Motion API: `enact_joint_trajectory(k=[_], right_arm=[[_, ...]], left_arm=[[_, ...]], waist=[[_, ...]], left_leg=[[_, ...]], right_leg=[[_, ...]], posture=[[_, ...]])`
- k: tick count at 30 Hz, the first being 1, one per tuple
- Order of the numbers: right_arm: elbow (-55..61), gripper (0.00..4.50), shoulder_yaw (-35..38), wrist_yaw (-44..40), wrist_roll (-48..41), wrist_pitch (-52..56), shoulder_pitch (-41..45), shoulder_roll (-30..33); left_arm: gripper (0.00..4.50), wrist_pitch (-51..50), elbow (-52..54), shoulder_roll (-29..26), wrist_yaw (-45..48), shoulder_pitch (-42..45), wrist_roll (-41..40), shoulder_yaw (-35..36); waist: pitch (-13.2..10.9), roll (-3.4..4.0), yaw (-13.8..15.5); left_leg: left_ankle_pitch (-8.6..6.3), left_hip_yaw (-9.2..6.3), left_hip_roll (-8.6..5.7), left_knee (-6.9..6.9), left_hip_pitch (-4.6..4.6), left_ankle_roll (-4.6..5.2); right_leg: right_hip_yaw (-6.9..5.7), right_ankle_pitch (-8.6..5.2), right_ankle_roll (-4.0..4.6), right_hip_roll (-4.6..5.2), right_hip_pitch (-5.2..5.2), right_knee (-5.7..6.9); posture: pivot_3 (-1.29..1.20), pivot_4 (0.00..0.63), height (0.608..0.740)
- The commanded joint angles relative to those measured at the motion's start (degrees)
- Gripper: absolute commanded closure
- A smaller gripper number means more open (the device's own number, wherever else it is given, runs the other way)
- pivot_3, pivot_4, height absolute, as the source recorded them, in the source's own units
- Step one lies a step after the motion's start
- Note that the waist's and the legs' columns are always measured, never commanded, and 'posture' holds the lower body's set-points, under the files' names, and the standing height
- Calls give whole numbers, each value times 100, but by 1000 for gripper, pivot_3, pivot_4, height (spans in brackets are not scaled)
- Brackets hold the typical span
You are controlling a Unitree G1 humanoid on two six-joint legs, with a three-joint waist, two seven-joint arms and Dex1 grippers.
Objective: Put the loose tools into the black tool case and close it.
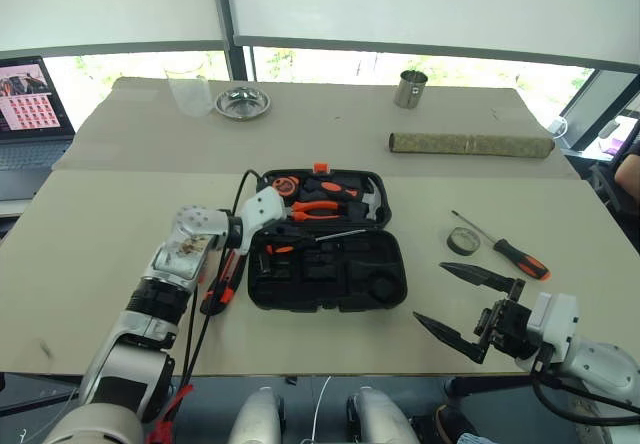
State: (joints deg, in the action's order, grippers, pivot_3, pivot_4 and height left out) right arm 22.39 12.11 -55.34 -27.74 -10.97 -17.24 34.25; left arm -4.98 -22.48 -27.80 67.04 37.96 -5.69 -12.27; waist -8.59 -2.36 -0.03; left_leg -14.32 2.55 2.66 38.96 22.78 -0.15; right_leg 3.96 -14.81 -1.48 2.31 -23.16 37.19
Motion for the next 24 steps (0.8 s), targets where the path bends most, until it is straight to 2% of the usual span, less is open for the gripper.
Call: enact_joint_trajectory(k=[1, 7, 13, 15, 17, 20, 24], right_arm=[[242, 0, 83, 101, -44, 37, -52, 7], [338, 0, 93, 161, -62, 67, -148, 13], [437, 0, 72, 308, -86, 140, -169, -43], [491, 0, 154, 415, -144, 229, -200, -53], [562, 0, 363, 540, -281, 372, -325, -26], [467, 0, 926, 654, -408, 445, -620, -1], [-231, 0, 1847, 678, -346, 192, -1062, -98]], left_arm=[[4480, 130, 166, 76, -53, 20, 203, -209], [4480, 80, 124, 105, -128, -39, 562, -528], [4480, -885, 21, 119, -159, 89, 909, -892], [4480, -694, 12, 230, -231, 77, 699, -713], [4480, -612, 215, 440, -308, 35, 113, -189], [3748, -231, 868, 379, 156, -129, -701, 450], [2280, 282, 1193, 28, 667, -445, -1524, 1224]], waist=[[0, 0, 23], [2, 3, 61], [17, 21, 72], [20, 26, 68], [27, 38, 79], [24, 34, 70], [24, 35, 47]], left_leg=[[0, 0, -4, 0, 0, 0], [0, 1, -5, 0, -9, 0], [0, 2, -6, -1, -43, 0], [-2, 2, -6, -4, -73, 2], [-2, 1, -6, -3, -80, 1], [-1, 0, -8, -1, -63, 1], [-2, -3, -8, -2, -16, 2]], right_leg=[[0, 0, -1, 3, 0, 0], [1, 1, -2, 4, 10, 0], [1, -2, -7, 4, 45, -3], [0, -13, -23, 4, 79, -10], [1, -22, -38, 4, 88, -10], [1, -16, -28, 12, 74, -9], [4, -2, -7, 11, 21, -7]], posture=[[0, 150, 740], [0, 150, 740], [0, 150, 740], [0, 150, 740], [0, 150, 740], [0, 150, 740], [0, 150, 740]])
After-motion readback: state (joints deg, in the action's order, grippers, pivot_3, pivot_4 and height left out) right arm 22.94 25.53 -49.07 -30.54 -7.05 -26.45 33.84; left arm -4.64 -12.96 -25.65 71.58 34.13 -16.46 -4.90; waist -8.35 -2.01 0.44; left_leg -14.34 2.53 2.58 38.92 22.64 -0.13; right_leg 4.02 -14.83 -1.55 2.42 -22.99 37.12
